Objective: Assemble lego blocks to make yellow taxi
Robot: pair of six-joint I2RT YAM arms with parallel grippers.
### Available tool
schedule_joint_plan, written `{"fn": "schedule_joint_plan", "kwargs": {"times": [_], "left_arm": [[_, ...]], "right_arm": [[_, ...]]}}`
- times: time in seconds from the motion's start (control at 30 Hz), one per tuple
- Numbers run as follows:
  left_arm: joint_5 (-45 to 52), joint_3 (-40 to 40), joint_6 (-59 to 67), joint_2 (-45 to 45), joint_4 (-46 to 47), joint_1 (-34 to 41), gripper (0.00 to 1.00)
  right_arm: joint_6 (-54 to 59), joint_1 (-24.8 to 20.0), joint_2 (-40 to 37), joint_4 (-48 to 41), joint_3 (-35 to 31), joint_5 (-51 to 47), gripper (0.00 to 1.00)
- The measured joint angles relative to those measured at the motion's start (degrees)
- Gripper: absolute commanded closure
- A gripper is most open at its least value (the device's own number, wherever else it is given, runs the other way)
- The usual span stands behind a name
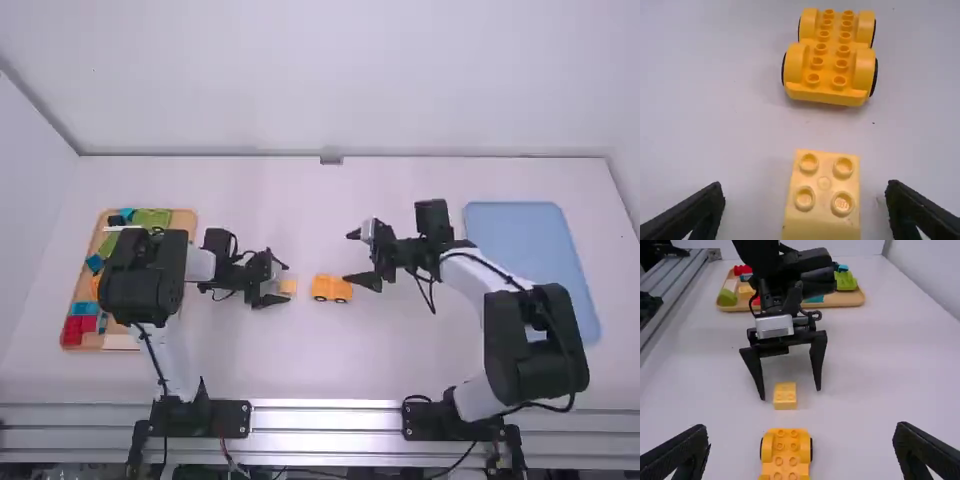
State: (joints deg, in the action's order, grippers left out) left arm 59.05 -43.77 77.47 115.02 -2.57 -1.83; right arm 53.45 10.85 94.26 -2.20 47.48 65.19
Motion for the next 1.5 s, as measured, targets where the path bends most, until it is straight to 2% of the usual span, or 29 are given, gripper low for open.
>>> {"fn": "schedule_joint_plan", "kwargs": {"times": [0.07,0.1,0.13,0.23,0.33,0.37,0.6,0.73,0.8,0.93,1.03,1.13,1.23,1.37,1.5], "left_arm": [[0.1,0.3,-0.4,0.0,-0.1,0.0,0.30],[0.1,0.4,-1.0,0.0,0.0,0.0,0.36],[0.1,0.5,-1.4,0.0,0.2,0.0,0.46],[0.1,0.4,-1.6,0.0,0.0,0.0,0.54],[0.1,0.4,-1.8,0.0,0.3,0.0,0.65],[0.1,0.5,-1.9,0.0,0.3,0.0,0.71],[0.1,0.4,-2.4,0.0,0.3,0.0,0.82],[0.3,-1.0,-2.7,-0.2,6.8,0.1,0.86],[0.3,-1.8,-2.7,-0.8,9.6,0.3,0.87],[0.3,-4.4,-0.1,-4.8,16.2,2.4,0.88],[0.3,-6.6,1.9,-7.8,18.1,5.0,0.89],[0.3,-8.7,2.3,-8.4,18.2,8.0,0.90],[-0.2,-9.1,2.3,-8.4,18.4,10.0,0.92],[-1.0,-9.1,2.3,-8.4,18.4,12.5,0.94],[-0.9,-9.1,2.3,-8.4,18.4,13.6,0.94]], "right_arm": [[0.1,0.0,0.2,0.0,0.0,0.0,0.02],[0.0,0.0,0.3,-0.1,0.0,0.1,0.02],[0.0,0.0,0.3,0.0,0.0,0.2,0.02],[0.0,0.0,0.3,0.6,0.0,0.8,0.02],[0.0,0.0,0.3,1.7,0.0,1.1,0.02],[0.0,0.0,0.3,1.8,0.0,1.2,0.02],[0.0,0.0,0.3,0.1,0.0,0.1,0.02],[2.0,0.0,0.3,-3.9,-0.4,-2.8,0.02],[3.0,0.2,0.3,-3.1,-1.5,-3.7,0.02],[3.0,1.6,0.3,7.2,-7.3,-5.3,0.02],[-0.3,2.7,0.3,19.4,-13.6,-7.2,0.02],[-5.4,3.9,1.1,35.8,-21.4,-8.9,0.02],[-9.0,4.6,3.9,44.0,-24.2,-10.2,0.02],[-14.1,5.7,12.2,54.3,-24.9,-13.0,0.02],[-16.0,4.8,18.8,60.0,-24.3,-10.9,0.02]]}}
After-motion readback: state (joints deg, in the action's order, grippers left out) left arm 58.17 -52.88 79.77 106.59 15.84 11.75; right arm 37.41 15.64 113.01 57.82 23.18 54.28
